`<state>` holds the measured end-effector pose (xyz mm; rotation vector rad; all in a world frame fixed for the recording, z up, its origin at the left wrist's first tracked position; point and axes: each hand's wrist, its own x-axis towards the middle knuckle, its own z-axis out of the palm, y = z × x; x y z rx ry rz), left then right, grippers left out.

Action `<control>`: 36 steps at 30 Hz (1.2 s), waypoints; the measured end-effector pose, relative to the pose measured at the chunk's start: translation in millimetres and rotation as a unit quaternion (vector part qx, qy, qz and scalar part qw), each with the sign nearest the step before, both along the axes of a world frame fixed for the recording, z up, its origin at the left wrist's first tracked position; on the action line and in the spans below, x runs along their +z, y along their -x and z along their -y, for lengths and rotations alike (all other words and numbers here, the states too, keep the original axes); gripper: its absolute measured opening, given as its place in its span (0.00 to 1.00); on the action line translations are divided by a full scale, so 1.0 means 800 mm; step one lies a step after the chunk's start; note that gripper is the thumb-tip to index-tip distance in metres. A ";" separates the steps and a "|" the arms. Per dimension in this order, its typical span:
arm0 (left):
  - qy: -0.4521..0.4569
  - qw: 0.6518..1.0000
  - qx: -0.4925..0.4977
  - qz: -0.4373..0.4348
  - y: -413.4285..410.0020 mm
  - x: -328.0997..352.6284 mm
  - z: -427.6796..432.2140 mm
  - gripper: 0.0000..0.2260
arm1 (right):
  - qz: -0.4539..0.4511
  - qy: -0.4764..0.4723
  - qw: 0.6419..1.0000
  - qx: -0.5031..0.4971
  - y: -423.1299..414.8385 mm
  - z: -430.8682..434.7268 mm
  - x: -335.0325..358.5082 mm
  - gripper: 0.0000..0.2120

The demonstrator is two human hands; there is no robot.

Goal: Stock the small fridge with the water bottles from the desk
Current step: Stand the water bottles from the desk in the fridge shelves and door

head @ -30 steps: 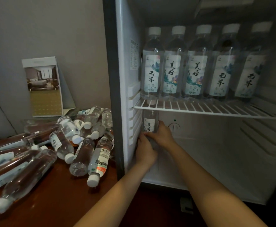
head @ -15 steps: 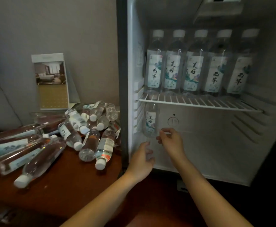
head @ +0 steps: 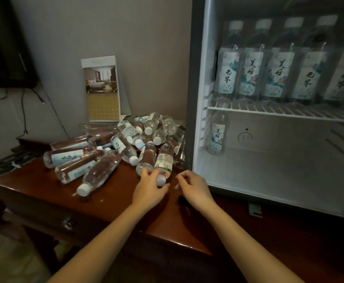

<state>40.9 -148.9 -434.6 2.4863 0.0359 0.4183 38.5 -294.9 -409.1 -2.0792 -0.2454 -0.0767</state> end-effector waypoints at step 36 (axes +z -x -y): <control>0.070 0.980 -0.110 0.150 0.023 0.123 -0.012 0.10 | -0.039 -0.090 0.978 0.185 0.013 -0.021 -0.004 0.38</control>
